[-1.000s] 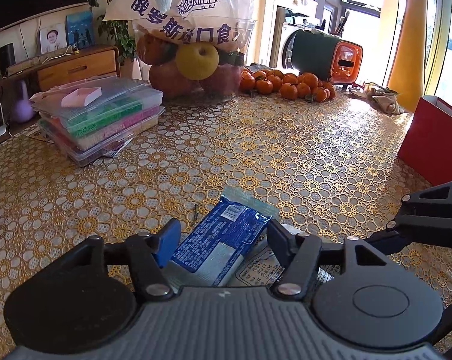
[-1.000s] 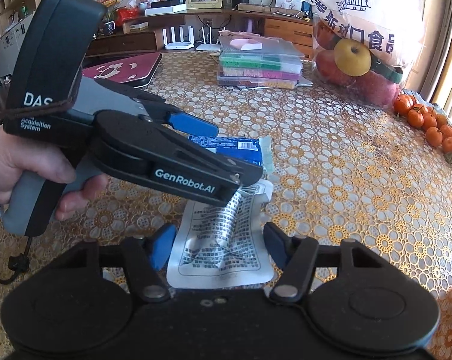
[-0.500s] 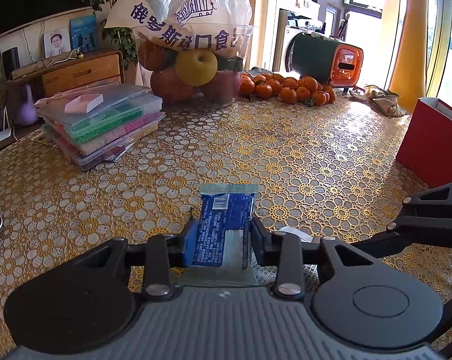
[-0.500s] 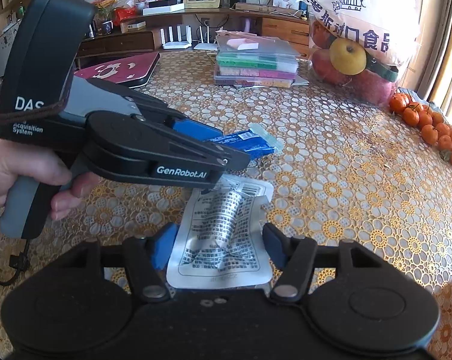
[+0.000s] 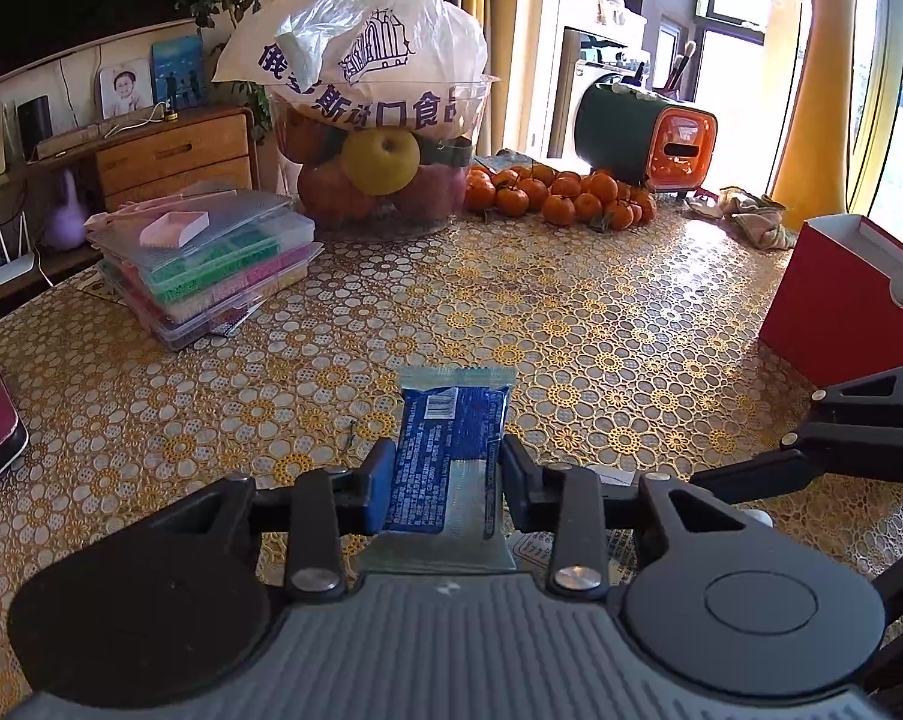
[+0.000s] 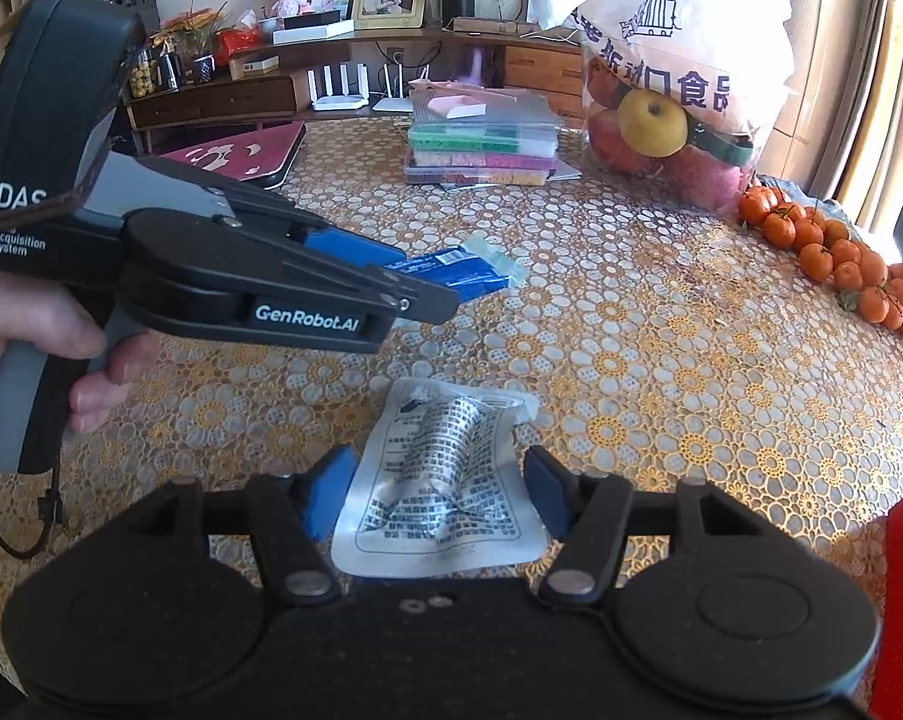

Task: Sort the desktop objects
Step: 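Carry the blue packet and silver blister pack with both grippers over the shoebox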

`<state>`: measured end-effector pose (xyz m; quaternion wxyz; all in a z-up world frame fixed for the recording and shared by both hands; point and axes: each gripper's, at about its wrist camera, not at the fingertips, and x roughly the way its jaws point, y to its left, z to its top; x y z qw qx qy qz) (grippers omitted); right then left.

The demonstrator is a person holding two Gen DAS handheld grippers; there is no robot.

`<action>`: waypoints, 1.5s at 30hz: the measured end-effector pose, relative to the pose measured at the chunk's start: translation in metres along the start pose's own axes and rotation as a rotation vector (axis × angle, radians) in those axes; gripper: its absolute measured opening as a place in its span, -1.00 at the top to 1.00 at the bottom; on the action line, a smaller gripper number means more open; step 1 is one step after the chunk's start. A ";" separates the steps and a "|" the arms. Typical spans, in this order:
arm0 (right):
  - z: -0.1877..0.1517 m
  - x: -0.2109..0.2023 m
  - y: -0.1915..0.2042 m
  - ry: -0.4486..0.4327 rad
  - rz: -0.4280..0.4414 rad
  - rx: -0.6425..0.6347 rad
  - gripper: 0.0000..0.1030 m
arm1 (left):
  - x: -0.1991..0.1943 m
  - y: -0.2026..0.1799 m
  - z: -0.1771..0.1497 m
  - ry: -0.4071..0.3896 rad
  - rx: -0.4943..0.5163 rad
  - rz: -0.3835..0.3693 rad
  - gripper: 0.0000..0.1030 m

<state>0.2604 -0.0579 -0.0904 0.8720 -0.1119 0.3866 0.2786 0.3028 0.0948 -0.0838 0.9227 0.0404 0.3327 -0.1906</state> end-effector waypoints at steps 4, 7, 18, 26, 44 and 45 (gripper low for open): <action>-0.005 -0.014 -0.005 -0.004 0.000 0.009 -0.16 | -0.010 -0.011 -0.003 0.010 0.005 0.005 0.32; -0.010 -0.023 -0.009 -0.008 -0.006 0.018 -0.15 | -0.017 -0.019 -0.005 0.014 0.003 0.006 0.32; -0.021 -0.060 -0.026 -0.040 -0.034 0.040 -0.15 | -0.042 -0.046 -0.006 0.029 0.003 -0.004 0.32; -0.026 -0.094 -0.039 -0.080 -0.058 0.058 -0.16 | -0.062 -0.073 0.003 0.026 0.023 -0.002 0.32; -0.045 -0.178 -0.068 -0.206 -0.094 0.127 -0.16 | -0.115 -0.147 0.016 0.012 0.046 -0.030 0.32; -0.047 -0.182 -0.070 -0.213 -0.098 0.132 -0.16 | -0.117 -0.152 0.017 0.010 0.049 -0.032 0.32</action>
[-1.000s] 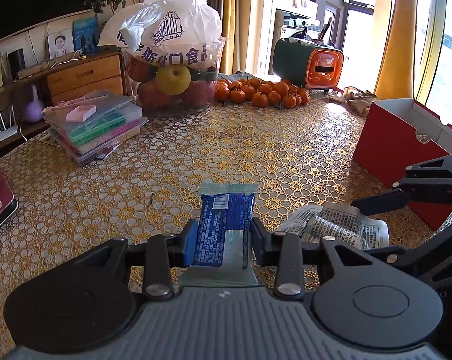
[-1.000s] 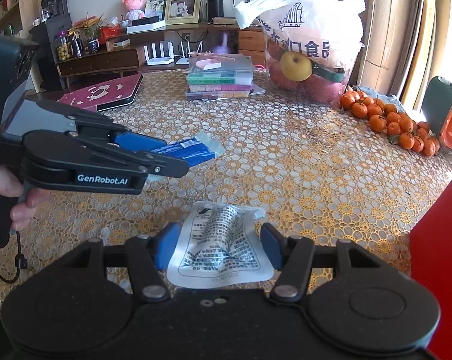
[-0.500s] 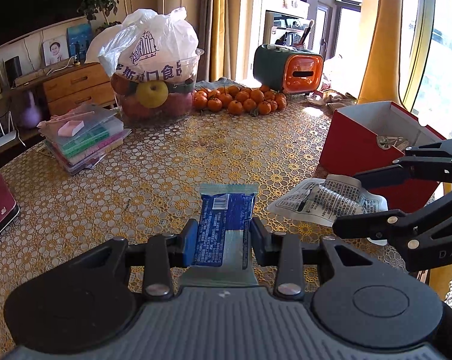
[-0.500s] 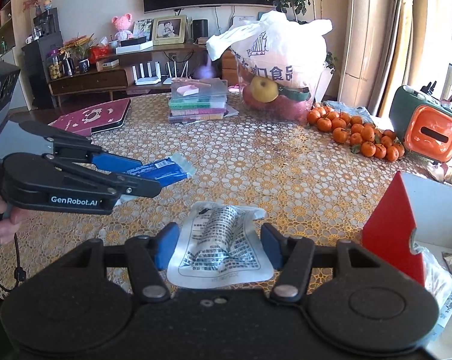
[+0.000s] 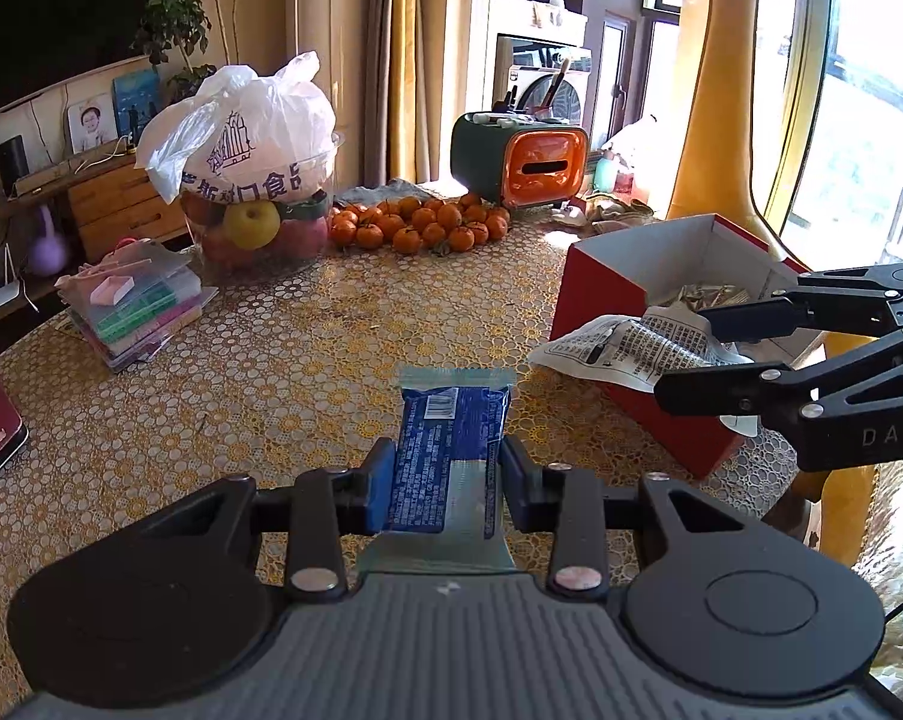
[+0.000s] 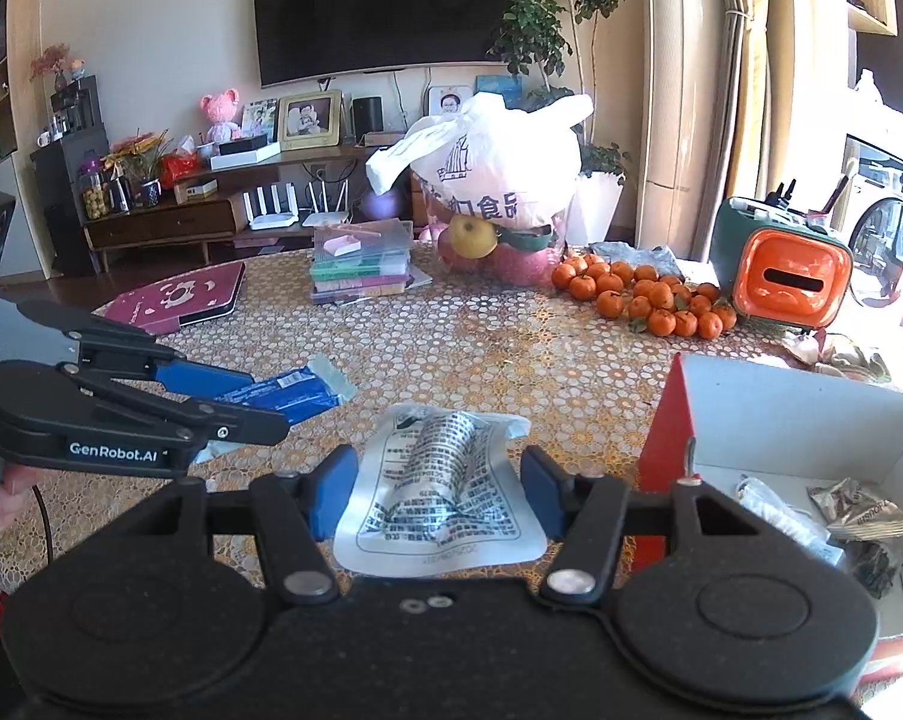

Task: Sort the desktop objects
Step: 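Carry the blue packet and silver blister pack with both grippers over the shoebox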

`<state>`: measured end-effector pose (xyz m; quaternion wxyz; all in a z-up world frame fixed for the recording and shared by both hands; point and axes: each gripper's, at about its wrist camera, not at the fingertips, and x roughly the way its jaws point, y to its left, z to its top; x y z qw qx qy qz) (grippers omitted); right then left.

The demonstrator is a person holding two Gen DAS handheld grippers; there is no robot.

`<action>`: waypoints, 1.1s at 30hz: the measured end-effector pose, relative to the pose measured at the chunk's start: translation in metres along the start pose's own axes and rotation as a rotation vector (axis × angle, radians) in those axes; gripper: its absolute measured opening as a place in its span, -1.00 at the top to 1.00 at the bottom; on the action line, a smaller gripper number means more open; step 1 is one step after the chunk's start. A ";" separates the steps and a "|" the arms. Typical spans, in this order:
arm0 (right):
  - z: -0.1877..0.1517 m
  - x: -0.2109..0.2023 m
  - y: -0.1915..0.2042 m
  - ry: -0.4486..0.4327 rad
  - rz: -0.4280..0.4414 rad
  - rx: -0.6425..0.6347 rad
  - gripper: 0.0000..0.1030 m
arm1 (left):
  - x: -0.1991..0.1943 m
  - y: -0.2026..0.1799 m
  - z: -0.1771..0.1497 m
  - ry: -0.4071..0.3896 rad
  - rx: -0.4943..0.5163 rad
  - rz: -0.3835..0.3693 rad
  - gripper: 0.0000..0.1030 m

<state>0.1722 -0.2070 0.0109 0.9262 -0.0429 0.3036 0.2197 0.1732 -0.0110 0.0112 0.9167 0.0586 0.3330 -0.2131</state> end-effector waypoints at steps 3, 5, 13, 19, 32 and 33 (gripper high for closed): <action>-0.001 -0.013 -0.007 -0.020 -0.009 0.010 -0.16 | -0.005 -0.015 0.005 -0.006 0.007 -0.015 0.32; -0.002 -0.021 -0.013 -0.031 -0.018 0.016 -0.16 | -0.007 -0.025 0.009 -0.015 0.016 -0.021 0.32; -0.010 -0.051 -0.039 -0.065 -0.057 0.048 -0.16 | -0.005 -0.062 0.026 -0.031 0.051 -0.064 0.32; -0.016 -0.070 -0.062 -0.085 -0.099 0.061 -0.16 | 0.000 -0.091 0.038 -0.045 0.078 -0.096 0.32; -0.030 -0.094 -0.110 -0.099 -0.183 0.097 -0.16 | 0.027 -0.143 0.060 -0.046 0.125 -0.149 0.32; -0.031 -0.095 -0.113 -0.099 -0.190 0.100 -0.16 | 0.030 -0.146 0.061 -0.044 0.128 -0.153 0.32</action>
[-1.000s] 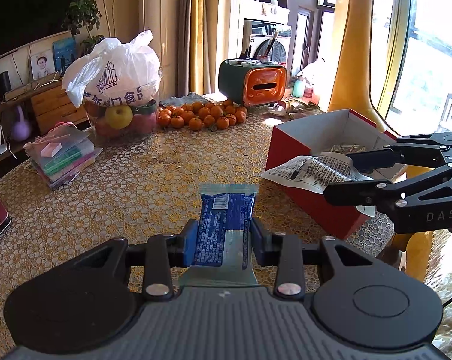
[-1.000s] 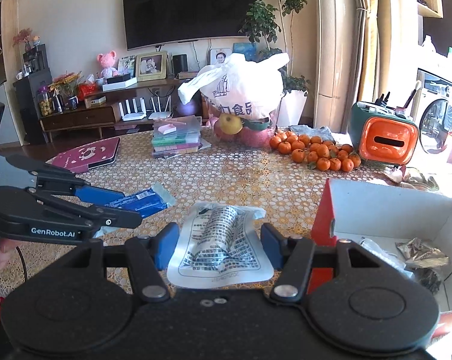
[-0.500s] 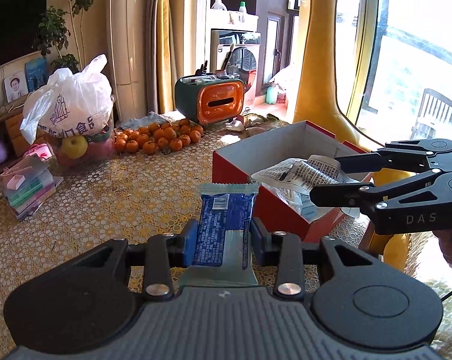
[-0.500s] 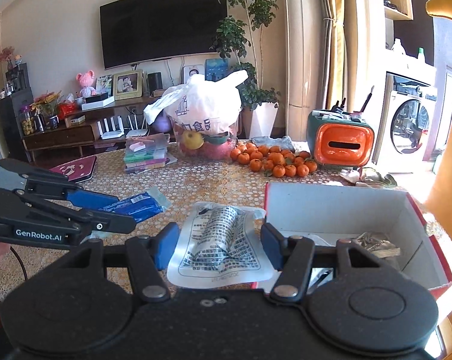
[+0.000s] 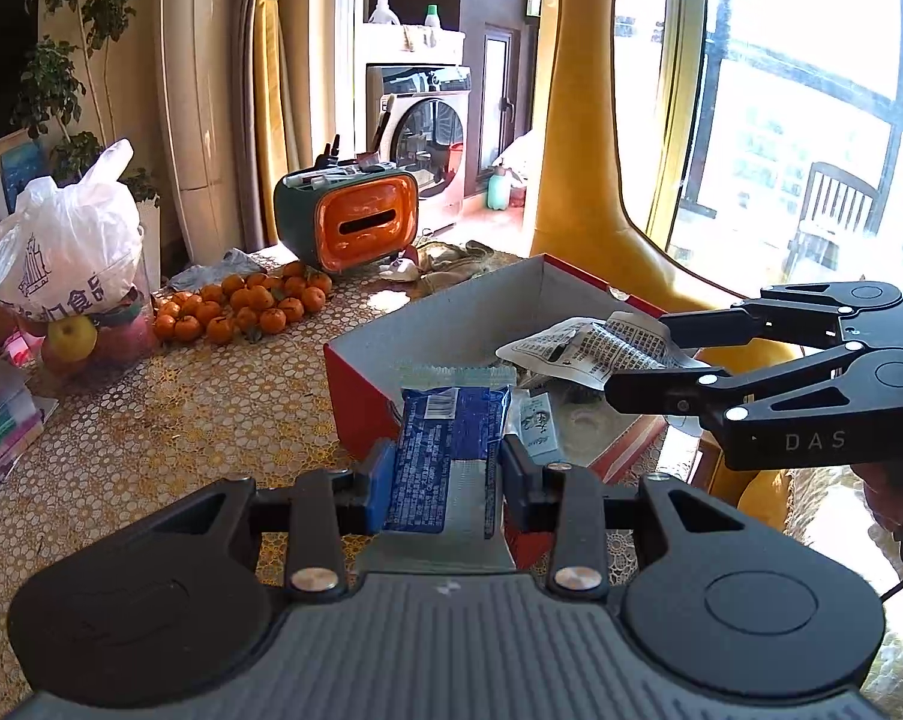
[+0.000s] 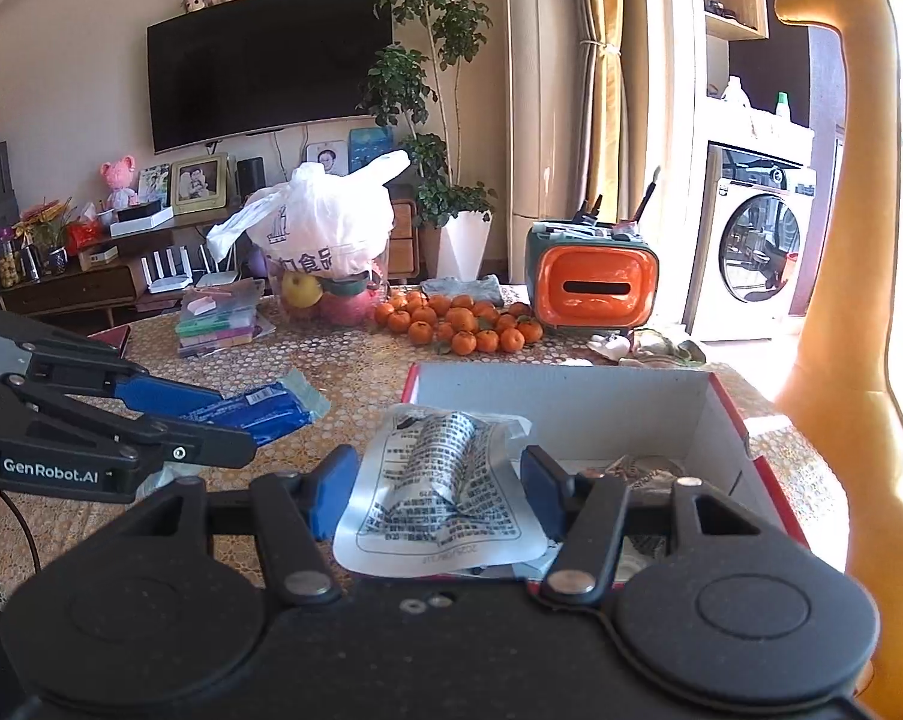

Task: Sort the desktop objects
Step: 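Carry the blue packet and silver blister pack with both grippers over the shoebox, then lower both items into the shoebox and open both grippers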

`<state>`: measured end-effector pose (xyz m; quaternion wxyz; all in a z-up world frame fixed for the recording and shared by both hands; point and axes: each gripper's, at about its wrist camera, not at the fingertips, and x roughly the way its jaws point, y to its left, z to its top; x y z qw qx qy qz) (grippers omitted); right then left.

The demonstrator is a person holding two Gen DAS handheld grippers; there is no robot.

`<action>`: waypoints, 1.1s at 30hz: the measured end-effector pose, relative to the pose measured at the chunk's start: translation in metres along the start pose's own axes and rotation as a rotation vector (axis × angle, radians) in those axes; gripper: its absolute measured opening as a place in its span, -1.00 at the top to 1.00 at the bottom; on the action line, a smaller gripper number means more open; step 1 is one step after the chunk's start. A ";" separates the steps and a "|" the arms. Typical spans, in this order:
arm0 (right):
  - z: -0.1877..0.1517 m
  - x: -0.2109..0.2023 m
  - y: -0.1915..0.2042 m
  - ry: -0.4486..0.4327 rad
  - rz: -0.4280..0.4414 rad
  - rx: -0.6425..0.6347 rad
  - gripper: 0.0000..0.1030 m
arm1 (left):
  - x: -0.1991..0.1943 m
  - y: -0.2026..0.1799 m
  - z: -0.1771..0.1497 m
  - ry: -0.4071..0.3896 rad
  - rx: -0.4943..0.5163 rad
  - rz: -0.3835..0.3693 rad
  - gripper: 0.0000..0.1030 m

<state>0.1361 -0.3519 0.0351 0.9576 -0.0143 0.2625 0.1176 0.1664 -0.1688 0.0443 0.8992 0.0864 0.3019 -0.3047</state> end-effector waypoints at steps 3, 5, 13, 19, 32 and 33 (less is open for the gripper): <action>-0.002 -0.001 -0.010 0.001 -0.014 0.008 -0.16 | 0.009 -0.008 0.004 0.006 0.012 -0.008 0.32; -0.004 -0.001 -0.017 0.003 -0.024 0.011 -0.16 | 0.016 -0.013 0.008 0.008 0.017 -0.014 0.32; -0.008 0.005 -0.043 0.022 -0.059 0.022 -0.16 | 0.048 -0.025 0.018 0.032 0.021 -0.011 0.32; -0.009 0.016 -0.062 0.046 -0.082 0.046 -0.16 | 0.070 -0.027 0.024 0.054 0.016 -0.017 0.32; -0.009 0.049 -0.090 0.105 -0.105 0.058 -0.16 | 0.124 -0.031 0.038 0.135 0.006 0.006 0.31; -0.008 0.052 -0.092 0.109 -0.106 0.061 -0.16 | 0.129 -0.031 0.038 0.142 0.005 0.009 0.31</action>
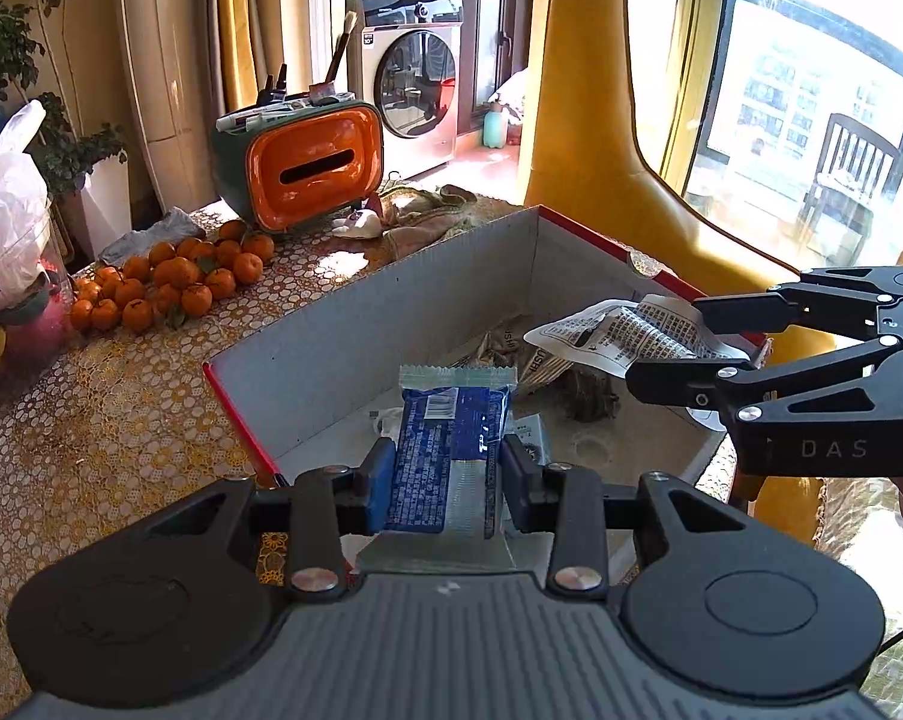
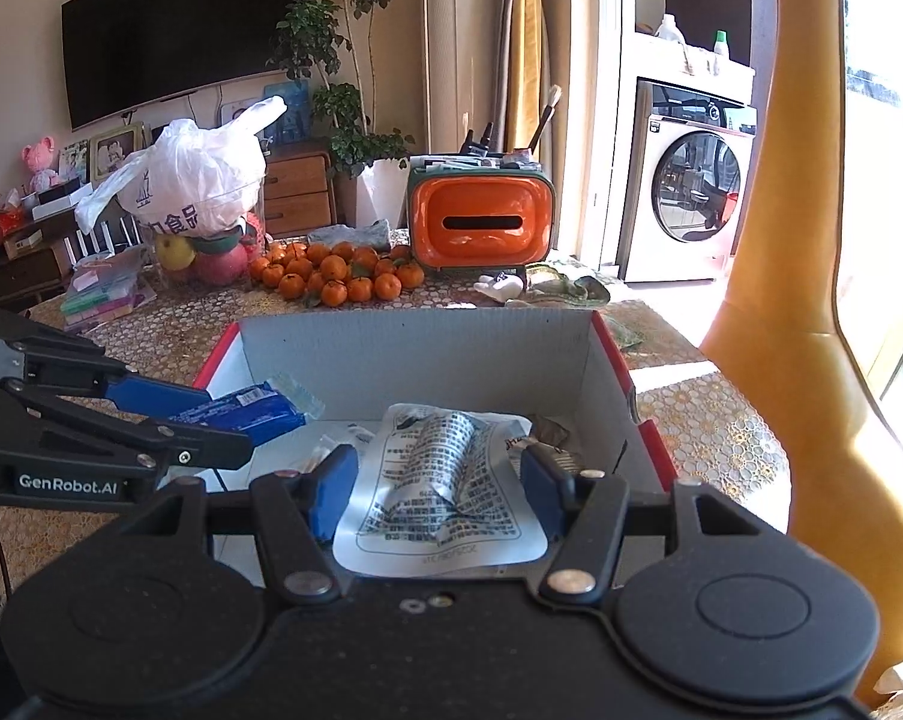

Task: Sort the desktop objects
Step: 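Lower both items into the shoebox and open both grippers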

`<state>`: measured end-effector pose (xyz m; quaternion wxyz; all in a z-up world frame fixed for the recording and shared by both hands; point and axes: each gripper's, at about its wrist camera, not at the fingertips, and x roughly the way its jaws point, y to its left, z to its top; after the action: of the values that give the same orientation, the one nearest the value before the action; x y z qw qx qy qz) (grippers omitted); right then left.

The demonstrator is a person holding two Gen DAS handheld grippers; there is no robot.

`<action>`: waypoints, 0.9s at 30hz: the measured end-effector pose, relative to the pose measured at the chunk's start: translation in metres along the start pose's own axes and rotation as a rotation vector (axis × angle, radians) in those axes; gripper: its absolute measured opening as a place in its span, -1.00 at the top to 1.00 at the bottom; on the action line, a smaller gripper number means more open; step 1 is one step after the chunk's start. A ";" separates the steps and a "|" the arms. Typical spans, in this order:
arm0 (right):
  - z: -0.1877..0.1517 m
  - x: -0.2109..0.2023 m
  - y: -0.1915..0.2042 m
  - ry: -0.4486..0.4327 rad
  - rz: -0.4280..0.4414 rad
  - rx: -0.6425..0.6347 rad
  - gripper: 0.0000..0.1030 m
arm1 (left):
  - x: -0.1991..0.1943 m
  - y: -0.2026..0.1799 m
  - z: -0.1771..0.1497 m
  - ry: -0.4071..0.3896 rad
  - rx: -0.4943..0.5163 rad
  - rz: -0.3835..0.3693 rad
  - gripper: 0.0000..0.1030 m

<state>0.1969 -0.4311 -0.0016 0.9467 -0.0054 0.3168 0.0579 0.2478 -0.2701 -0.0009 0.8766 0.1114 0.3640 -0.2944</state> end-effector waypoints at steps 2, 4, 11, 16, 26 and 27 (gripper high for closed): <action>0.002 0.007 -0.005 0.011 -0.004 0.007 -0.16 | 0.007 0.000 0.002 0.013 -0.004 0.007 0.31; 0.004 0.014 -0.009 0.020 -0.007 0.011 -0.16 | 0.014 0.002 0.003 0.028 -0.009 0.010 0.31; 0.010 0.038 -0.015 0.066 0.001 0.020 -0.16 | 0.037 0.002 0.011 0.074 0.011 0.027 0.31; 0.016 0.057 -0.015 0.105 -0.002 0.018 -0.16 | 0.051 0.003 0.015 0.107 0.016 0.049 0.31; 0.019 0.086 -0.011 0.175 -0.019 0.015 -0.16 | 0.070 0.005 0.018 0.148 0.031 0.078 0.31; 0.018 0.088 -0.010 0.180 -0.021 0.014 -0.16 | 0.072 0.006 0.018 0.154 0.031 0.076 0.31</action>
<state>0.2789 -0.4312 -0.0400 0.9149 -0.0072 0.4010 0.0452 0.3017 -0.3039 -0.0391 0.8548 0.1609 0.4211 -0.2572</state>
